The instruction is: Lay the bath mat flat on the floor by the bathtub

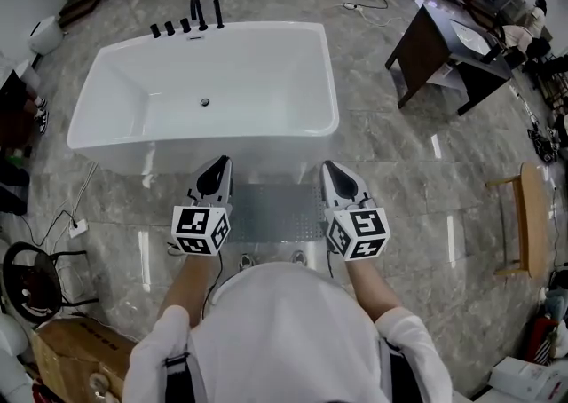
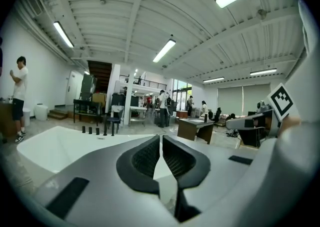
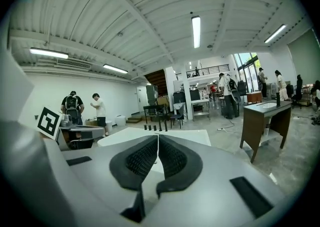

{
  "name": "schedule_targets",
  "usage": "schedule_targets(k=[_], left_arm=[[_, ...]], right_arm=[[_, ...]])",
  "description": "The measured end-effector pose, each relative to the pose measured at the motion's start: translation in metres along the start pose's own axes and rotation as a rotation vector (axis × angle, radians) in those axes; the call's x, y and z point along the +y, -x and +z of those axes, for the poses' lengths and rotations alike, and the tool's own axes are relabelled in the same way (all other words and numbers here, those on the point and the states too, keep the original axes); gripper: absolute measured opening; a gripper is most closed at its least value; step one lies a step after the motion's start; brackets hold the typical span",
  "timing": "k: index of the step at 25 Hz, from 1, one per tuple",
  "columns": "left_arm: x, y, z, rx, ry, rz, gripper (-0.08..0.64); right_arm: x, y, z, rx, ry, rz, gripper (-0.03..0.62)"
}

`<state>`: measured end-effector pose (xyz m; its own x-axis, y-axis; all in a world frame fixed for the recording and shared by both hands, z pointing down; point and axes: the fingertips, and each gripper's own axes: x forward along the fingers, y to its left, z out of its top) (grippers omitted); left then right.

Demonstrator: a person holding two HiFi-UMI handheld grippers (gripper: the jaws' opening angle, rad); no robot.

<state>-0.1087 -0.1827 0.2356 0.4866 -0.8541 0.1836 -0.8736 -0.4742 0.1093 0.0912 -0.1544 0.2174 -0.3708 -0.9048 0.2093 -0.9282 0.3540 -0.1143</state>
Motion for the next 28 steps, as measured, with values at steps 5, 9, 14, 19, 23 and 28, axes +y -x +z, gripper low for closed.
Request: schedule_targets(k=[5,9,14,19,23,28], left_arm=[[-0.006,0.006,0.028,-0.054,-0.011,-0.025,0.044],[-0.016,0.010,0.045,-0.088,-0.031,-0.055,0.044],[-0.023,0.013,0.059,-0.108,-0.071,-0.078,0.044],[-0.020,0.012,0.061,-0.110,-0.069,-0.061,0.044],[-0.015,0.011,0.057,-0.104,-0.058,-0.049,0.044],[-0.013,0.010,0.057,-0.109,-0.032,-0.049,0.044]], right_arm=[[0.008,0.009,0.029,-0.072,0.034,0.012,0.032],[0.007,0.015,0.041,-0.108,0.026,0.009,0.032],[0.005,0.017,0.050,-0.129,0.047,0.001,0.034],[0.001,0.015,0.047,-0.120,0.041,-0.003,0.032],[0.000,0.010,0.039,-0.094,0.043,-0.012,0.031],[0.000,0.005,0.036,-0.079,0.045,-0.011,0.029]])
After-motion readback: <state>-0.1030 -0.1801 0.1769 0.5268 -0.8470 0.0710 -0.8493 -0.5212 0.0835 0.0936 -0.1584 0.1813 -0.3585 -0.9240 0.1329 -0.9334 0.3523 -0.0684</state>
